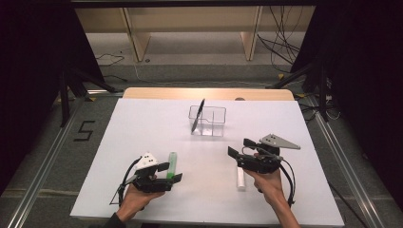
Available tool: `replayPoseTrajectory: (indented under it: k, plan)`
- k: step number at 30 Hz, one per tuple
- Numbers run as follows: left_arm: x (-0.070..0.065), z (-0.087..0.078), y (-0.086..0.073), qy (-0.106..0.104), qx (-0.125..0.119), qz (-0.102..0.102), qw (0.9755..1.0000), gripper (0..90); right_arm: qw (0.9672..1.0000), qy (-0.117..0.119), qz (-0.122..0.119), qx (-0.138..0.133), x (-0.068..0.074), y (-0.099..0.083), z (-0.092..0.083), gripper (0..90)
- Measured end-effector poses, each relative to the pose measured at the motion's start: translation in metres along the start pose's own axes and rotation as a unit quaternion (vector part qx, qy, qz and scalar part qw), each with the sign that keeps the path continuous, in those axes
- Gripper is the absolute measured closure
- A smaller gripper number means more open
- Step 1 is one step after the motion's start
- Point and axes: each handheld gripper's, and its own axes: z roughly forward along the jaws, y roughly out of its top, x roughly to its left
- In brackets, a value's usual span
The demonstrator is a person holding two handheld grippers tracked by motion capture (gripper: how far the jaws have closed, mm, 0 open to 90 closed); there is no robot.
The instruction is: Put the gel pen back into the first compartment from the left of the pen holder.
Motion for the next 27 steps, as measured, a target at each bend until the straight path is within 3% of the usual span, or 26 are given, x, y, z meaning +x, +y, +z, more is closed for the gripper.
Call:
replayPoseTrajectory:
  k: [11, 18, 23, 27]
  plan:
    - [-0.004, 0.004, 0.000, -0.022, 0.007, 0.010, 0.9997, 43.1, 0.9998, -0.008, -0.019, 0.003, 0.003, -0.018, -0.018, 24.3]
    - [-0.005, 0.005, 0.000, -0.030, 0.010, 0.014, 0.9994, 48.6, 0.9999, -0.008, -0.009, 0.006, 0.000, -0.030, -0.027, 22.2]
    - [-0.006, 0.007, 0.000, -0.039, 0.020, 0.025, 0.9987, 55.1, 1.0000, -0.005, -0.006, 0.004, 0.000, -0.038, -0.031, 20.8]
    - [-0.009, 0.009, -0.001, -0.041, 0.035, 0.034, 0.9980, 60.9, 0.9998, -0.004, -0.016, 0.011, 0.003, -0.044, -0.032, 19.4]
